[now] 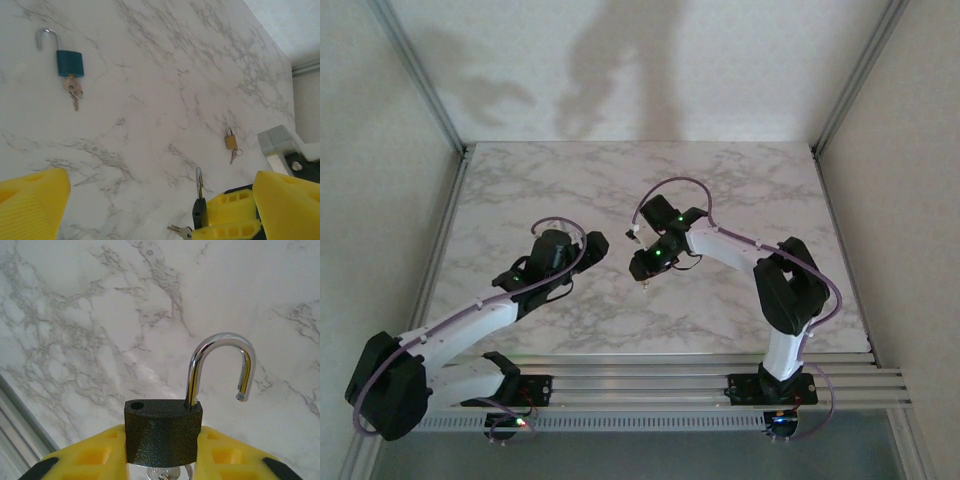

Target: Lock with the key

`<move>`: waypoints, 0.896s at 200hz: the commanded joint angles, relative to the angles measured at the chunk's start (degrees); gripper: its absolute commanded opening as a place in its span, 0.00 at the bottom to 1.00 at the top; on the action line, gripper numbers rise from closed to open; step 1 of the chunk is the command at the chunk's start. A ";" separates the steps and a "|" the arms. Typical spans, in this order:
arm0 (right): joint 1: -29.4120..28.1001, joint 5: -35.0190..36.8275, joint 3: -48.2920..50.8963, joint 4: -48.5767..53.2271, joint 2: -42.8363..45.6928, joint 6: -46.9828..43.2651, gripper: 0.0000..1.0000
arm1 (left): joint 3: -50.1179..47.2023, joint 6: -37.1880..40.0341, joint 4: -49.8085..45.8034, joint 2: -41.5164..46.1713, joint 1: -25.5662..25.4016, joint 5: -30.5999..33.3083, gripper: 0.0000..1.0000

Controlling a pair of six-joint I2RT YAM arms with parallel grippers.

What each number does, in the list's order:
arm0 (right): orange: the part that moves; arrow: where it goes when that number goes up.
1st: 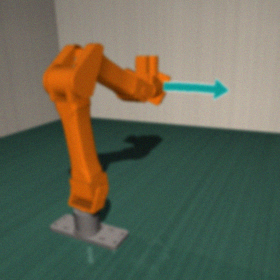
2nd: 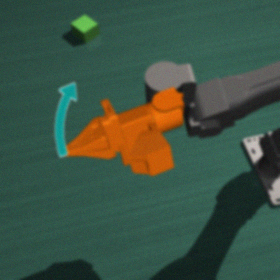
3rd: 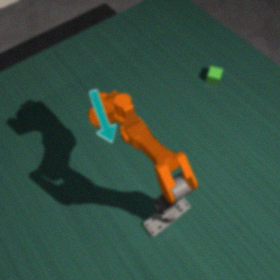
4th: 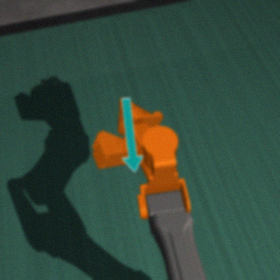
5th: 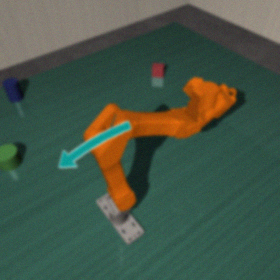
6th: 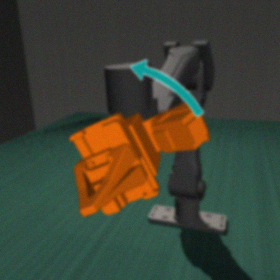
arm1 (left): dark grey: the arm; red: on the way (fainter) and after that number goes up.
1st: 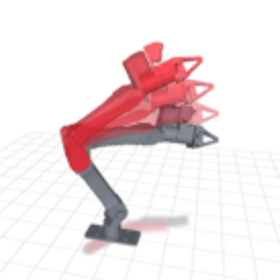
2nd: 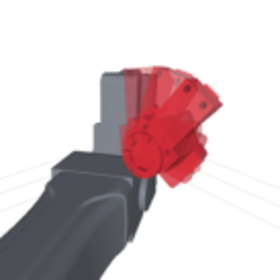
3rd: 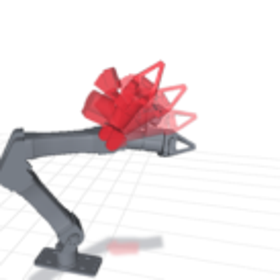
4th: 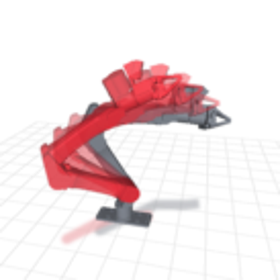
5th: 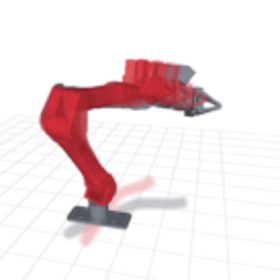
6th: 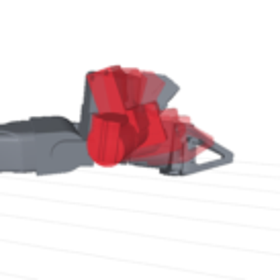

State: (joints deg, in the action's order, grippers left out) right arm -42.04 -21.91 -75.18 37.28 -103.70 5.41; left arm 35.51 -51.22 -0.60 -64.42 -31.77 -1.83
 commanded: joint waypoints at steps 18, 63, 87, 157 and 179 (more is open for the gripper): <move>-0.43 -4.17 1.26 -2.30 3.59 -1.19 0.30 | 0.09 -2.41 4.51 -3.75 0.48 -5.10 0.89; -1.97 -5.43 1.52 -2.38 3.42 -1.70 0.30 | 0.66 -4.09 7.43 -8.27 0.57 -8.03 0.86; -2.30 -6.12 1.61 -2.46 3.68 -1.99 0.30 | 1.37 -4.68 8.51 -10.15 0.54 -8.97 0.86; -2.95 -7.12 2.05 -2.65 4.00 -2.49 0.29 | 2.53 -6.32 11.76 -14.92 0.43 -11.96 0.76; -3.03 -7.41 2.13 -2.73 4.10 -2.60 0.29 | 2.55 -6.84 12.61 -15.53 0.39 -12.57 0.73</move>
State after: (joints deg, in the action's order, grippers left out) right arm -44.21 -27.27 -73.69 35.27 -101.67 3.77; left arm 36.42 -56.90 9.39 -79.11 -31.77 -12.75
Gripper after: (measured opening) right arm 0.295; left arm 0.743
